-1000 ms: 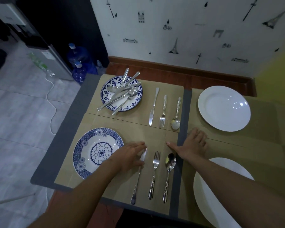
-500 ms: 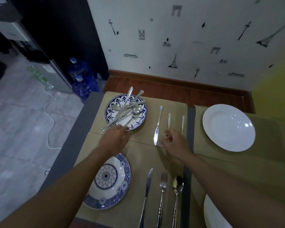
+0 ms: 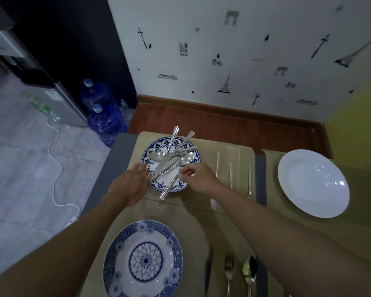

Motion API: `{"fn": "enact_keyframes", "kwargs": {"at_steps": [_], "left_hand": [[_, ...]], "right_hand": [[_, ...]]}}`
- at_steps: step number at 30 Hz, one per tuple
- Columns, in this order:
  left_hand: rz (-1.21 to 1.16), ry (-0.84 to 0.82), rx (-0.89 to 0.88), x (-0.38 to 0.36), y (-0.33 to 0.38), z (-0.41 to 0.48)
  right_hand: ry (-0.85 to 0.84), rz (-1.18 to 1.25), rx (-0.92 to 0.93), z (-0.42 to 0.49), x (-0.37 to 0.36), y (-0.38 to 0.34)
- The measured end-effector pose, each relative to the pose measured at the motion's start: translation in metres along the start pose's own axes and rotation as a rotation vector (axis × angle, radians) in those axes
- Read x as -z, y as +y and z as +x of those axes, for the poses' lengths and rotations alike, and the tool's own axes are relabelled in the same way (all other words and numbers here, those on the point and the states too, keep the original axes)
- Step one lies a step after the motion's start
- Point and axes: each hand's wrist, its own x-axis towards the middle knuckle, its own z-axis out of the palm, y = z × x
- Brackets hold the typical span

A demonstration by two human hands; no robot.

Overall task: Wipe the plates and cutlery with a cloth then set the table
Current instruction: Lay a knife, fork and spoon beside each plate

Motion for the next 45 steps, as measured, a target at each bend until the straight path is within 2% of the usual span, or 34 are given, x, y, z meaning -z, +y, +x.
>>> {"fn": "enact_keyframes", "kwargs": {"at_steps": [5, 11, 26, 30, 33, 35, 38, 42, 45], "left_hand": [[-0.025, 0.055, -0.035, -0.013, -0.014, -0.004], [-0.049, 0.064, -0.056, -0.019, -0.018, -0.002], [-0.088, 0.090, -0.048, -0.023, -0.017, -0.001], [-0.099, 0.101, -0.050, -0.024, -0.018, -0.001], [-0.116, 0.105, -0.046, -0.026, -0.019, -0.001], [-0.126, 0.110, -0.042, -0.026, -0.019, 0.000], [-0.122, 0.110, -0.037, -0.027, -0.020, 0.000], [-0.142, 0.113, -0.029, -0.029, -0.021, 0.000], [-0.151, 0.111, -0.031, -0.029, -0.021, 0.000]], "right_hand": [[0.058, 0.057, -0.143, 0.028, -0.016, -0.014], [0.080, 0.250, -0.391, 0.048, -0.025, -0.024], [0.094, 0.355, -0.509, 0.057, -0.029, -0.027], [0.101, 0.265, -0.472, 0.059, -0.028, -0.023], [0.218, 0.096, -0.376, 0.064, -0.028, -0.023], [0.285, 0.191, -0.376, 0.069, -0.024, -0.024], [0.335, 0.445, -0.492, 0.076, -0.014, -0.024], [0.357, 0.746, -0.637, 0.087, -0.010, -0.024], [0.364, 0.883, -0.658, 0.091, -0.010, -0.026]]}}
